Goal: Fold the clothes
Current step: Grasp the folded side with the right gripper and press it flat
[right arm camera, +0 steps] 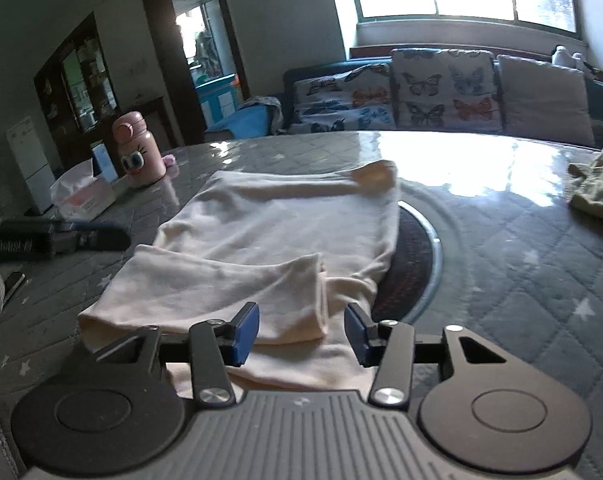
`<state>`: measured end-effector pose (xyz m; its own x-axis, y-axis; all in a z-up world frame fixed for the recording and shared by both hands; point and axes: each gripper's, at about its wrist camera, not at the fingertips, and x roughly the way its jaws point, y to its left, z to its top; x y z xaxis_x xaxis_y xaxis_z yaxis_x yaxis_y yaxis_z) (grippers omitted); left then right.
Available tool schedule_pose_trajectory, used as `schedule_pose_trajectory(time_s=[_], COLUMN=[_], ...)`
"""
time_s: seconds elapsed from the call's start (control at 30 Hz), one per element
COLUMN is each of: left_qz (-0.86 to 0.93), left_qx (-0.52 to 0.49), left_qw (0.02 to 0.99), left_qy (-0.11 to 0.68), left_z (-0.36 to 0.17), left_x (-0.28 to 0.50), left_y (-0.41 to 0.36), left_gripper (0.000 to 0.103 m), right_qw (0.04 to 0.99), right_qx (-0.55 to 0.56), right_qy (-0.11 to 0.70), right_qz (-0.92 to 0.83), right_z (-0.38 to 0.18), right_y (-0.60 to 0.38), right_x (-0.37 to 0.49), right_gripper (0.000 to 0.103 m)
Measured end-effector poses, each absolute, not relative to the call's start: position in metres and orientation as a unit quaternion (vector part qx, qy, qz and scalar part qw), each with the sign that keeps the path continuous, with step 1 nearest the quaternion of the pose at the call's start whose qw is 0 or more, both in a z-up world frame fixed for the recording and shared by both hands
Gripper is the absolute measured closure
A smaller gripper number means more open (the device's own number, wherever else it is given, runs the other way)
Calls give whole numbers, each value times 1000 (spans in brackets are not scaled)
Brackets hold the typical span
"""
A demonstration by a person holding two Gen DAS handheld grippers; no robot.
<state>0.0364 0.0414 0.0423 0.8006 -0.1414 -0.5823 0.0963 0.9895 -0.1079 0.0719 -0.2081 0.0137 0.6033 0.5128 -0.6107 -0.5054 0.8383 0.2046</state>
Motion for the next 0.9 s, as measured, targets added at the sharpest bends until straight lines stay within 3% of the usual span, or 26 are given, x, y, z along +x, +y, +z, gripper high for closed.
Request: schedule_pose_trajectory(time_s=[0.07, 0.4, 0.7, 0.9], left_qz=[-53, -40, -40, -35], left_qx=[-23, -11, -5, 4], left_qw=[946, 939, 939, 939], left_qy=[317, 341, 340, 341], left_z=[35, 6, 5, 7], left_x=[28, 6, 3, 0], left_y=[50, 74, 85, 92], left_gripper=[74, 71, 67, 64], right_qw=[893, 895, 911, 897], right_qx=[6, -2, -9, -22], right_qy=[350, 364, 321, 370], right_qz=[281, 257, 257, 239], right_z=[9, 4, 36, 11], right_y=[-203, -193, -195, -199], right_x=[77, 81, 58, 62], right_gripper=[61, 99, 100, 99])
